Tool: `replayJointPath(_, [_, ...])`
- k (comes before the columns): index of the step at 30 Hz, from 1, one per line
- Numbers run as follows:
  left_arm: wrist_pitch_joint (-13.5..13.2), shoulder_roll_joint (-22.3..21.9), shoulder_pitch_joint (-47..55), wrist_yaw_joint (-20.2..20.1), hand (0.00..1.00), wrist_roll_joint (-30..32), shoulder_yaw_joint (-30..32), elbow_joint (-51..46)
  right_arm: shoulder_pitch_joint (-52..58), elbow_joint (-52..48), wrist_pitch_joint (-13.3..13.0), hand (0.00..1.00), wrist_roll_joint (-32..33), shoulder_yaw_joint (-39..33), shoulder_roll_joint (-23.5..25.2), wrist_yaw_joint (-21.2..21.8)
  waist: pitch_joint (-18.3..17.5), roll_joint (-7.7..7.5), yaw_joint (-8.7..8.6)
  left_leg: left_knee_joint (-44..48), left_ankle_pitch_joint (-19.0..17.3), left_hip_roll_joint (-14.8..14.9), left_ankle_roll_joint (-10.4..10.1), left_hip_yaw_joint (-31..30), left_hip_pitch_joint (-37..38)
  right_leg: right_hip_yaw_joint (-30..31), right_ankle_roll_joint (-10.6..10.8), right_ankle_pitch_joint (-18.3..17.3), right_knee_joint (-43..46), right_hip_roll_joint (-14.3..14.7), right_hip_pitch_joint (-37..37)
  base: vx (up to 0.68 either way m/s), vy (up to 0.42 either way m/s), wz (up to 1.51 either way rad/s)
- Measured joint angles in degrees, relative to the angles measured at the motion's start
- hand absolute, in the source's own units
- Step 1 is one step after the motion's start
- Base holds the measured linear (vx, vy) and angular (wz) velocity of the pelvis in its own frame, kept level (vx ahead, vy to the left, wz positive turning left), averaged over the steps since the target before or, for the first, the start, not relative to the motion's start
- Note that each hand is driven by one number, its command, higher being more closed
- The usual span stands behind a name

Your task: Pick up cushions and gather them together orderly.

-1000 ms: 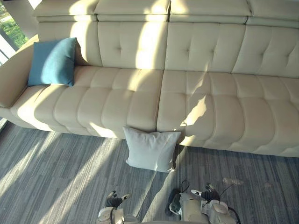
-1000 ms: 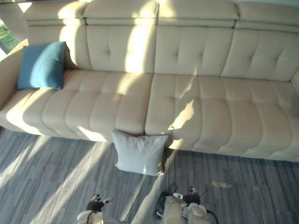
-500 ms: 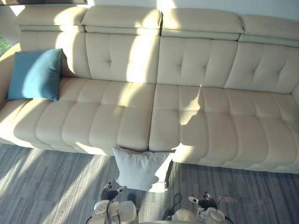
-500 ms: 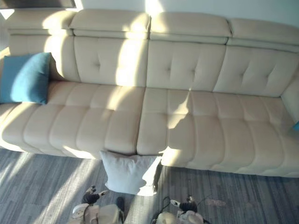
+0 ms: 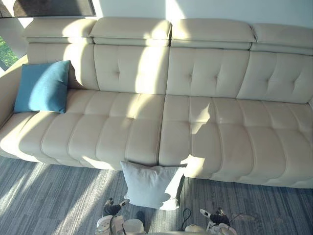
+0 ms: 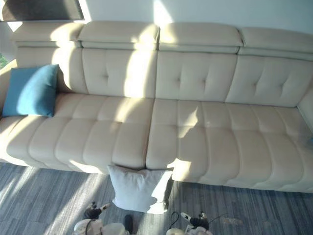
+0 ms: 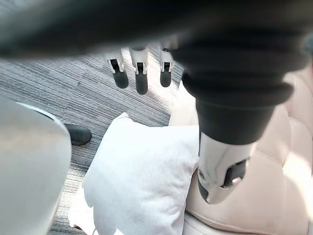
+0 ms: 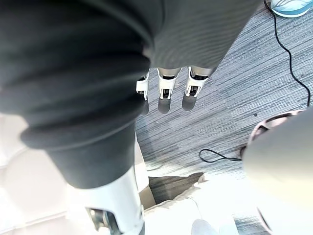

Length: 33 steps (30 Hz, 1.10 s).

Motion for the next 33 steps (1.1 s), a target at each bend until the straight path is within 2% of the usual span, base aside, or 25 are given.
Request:
replayJointPath(2, [0.0,0.8,-1.6,1.1,0.0,-1.5,0.1,-1.8,-3.5,-0.7,0.0,0.0,0.7,0.3,-2.0,-0.5,3.8,0.72,0.98,8.5,-2.9,1.1,0.1,-0.9,-6.7,-0.1,-0.6,-1.6,5.4,-0.2,-4.6,-0.15,0.074,0.17])
replayJointPath(4, [0.0,2.5,-3.3,1.8,0.0,-2.4,0.1,-2.7,-5.8,-2.3,-0.3,0.0,0.9,0.6,-3.1,-1.3,5.8,0.61,1.27,13.8,-4.5,1.6,0.4,-1.4,-11.2,-0.1,-1.2,-3.4,10.6,-1.0,-9.0,-0.19,0.076,0.06])
replayJointPath(6, [-0.2,6.1,-7.3,3.9,0.0,-3.9,0.1,-3.6,-11.7,-2.2,-0.7,0.0,2.3,2.6,-5.8,-2.3,8.5,0.05,2.03,21.7,-6.7,2.0,1.0,-1.7,-19.3,0.6,-1.6,-6.5,19.5,-2.7,-17.0,-0.2,0.062,0.01])
replayJointPath(10, [-2.4,8.6,-13.8,6.1,0.0,-7.0,0.2,-7.0,-19.9,-3.2,-1.3,0.0,3.3,5.1,-8.6,-3.3,10.8,0.24,2.01,29.6,-7.9,1.8,1.9,-2.2,-30.0,1.3,-2.2,-9.1,29.0,-5.1,-27.8,-0.17,0.066,0.01])
replayJointPath(16, [-3.6,11.2,-25.1,8.0,0.0,-8.6,1.7,-10.0,-31.6,-9.3,-1.9,0.0,4.7,8.0,-10.8,-5.9,14.3,0.22,1.77,37.1,-7.8,2.0,3.2,-3.3,-45.7,2.0,-3.5,-10.2,38.4,-6.7,-43.5,-0.14,0.044,-0.03])
replayJointPath(22, [-3.6,12.9,-35.8,9.0,0.0,-8.6,1.6,-12.2,-40.5,-14.8,-2.5,0.0,7.6,8.7,-12.7,-8.5,15.9,-0.25,1.64,42.3,-6.7,1.7,3.3,-3.9,-59.0,2.7,-4.5,-11.0,45.6,-8.3,-56.8,-0.12,0.004,-0.01])
replayJointPath(33, [-3.8,13.8,-48.3,10.4,0.0,-8.6,-0.9,-12.6,-48.4,-14.0,-4.5,0.0,12.8,6.4,-14.4,-10.4,16.0,-0.42,0.7,46.1,-4.8,1.4,3.3,-4.3,-73.0,4.1,-4.7,-10.9,51.6,-9.2,-71.1,-0.08,-0.025,0.0])
